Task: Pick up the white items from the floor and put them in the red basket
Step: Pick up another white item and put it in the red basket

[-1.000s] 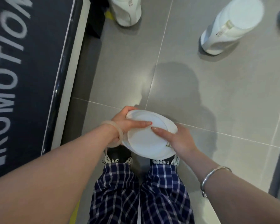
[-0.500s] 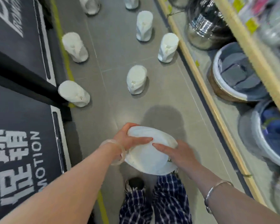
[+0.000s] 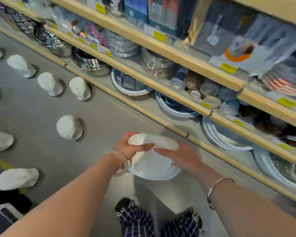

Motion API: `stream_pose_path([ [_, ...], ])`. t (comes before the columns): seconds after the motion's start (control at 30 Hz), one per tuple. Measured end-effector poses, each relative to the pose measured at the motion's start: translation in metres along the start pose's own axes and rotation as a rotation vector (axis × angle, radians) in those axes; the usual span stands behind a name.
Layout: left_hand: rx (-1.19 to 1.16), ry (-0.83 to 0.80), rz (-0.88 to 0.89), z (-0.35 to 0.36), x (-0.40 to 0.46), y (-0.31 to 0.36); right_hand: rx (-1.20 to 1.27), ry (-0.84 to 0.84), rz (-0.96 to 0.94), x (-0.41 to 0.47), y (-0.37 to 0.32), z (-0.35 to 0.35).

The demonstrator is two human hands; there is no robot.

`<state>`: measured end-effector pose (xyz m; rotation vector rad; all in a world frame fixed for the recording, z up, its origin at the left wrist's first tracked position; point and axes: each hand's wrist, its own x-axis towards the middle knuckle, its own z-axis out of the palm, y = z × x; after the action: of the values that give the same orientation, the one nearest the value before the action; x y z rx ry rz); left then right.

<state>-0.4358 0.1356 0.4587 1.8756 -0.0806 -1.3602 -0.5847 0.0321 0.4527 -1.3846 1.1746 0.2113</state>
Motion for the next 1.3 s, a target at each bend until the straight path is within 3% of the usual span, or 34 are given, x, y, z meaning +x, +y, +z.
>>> stream_pose_path([
  [0.3,0.161,-0.198,0.042,0.234,-0.055,0.031,0.218,0.238,0.010,-0.097,0.119,-0.188],
  [0.57,0.511,-0.512,0.143,0.458,-0.114,0.048,0.360,0.535,0.114,-0.197,0.236,-0.338],
  [0.97,0.972,-0.903,0.077,0.702,-0.177,0.020,0.781,0.897,0.359,-0.307,0.386,-0.434],
  [1.3,1.321,-1.107,0.194,0.858,-0.250,-0.063,1.115,1.157,0.445,-0.385,0.500,-0.451],
])
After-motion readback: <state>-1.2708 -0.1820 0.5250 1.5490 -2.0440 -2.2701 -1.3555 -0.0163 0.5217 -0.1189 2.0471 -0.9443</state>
